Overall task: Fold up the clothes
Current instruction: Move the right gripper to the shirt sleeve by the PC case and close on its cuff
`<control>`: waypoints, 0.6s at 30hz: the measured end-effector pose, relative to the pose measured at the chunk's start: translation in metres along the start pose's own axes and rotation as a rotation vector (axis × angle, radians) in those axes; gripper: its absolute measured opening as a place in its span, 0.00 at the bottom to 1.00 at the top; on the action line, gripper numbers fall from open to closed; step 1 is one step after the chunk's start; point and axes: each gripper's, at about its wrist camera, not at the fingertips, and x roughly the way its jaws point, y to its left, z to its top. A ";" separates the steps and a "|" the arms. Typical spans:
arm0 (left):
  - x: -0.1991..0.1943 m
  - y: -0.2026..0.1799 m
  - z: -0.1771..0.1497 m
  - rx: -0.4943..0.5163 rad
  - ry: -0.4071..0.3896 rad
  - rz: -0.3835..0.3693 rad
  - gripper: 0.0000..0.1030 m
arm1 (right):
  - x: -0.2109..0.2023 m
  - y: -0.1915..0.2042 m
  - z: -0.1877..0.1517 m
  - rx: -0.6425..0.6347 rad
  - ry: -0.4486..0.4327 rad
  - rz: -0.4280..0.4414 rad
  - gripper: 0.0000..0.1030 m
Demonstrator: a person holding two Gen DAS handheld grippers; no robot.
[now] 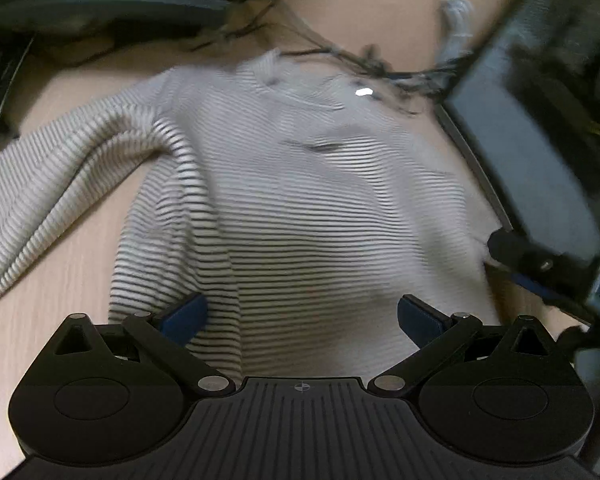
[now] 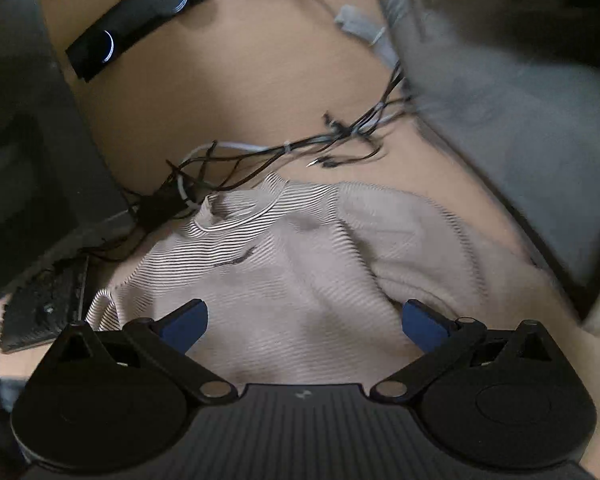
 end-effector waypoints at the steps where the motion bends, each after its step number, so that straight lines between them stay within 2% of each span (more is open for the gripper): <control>1: 0.001 0.000 0.000 -0.003 -0.006 0.009 1.00 | 0.011 0.000 0.003 0.001 0.017 0.032 1.00; 4: 0.004 -0.001 0.001 -0.011 -0.024 0.037 1.00 | 0.035 0.004 0.006 -0.021 0.061 0.109 1.00; 9: 0.000 -0.002 -0.010 0.066 -0.040 0.131 1.00 | 0.066 0.010 -0.003 0.037 0.116 0.167 1.00; 13: -0.016 0.014 -0.020 0.055 -0.041 0.134 1.00 | 0.068 0.028 -0.010 0.016 0.143 0.143 1.00; 17: -0.036 0.037 -0.033 0.040 -0.050 0.126 1.00 | 0.060 0.051 -0.028 -0.028 0.201 0.175 1.00; 18: -0.041 0.043 -0.034 0.026 -0.049 0.100 1.00 | 0.057 0.058 -0.034 -0.050 0.195 0.168 1.00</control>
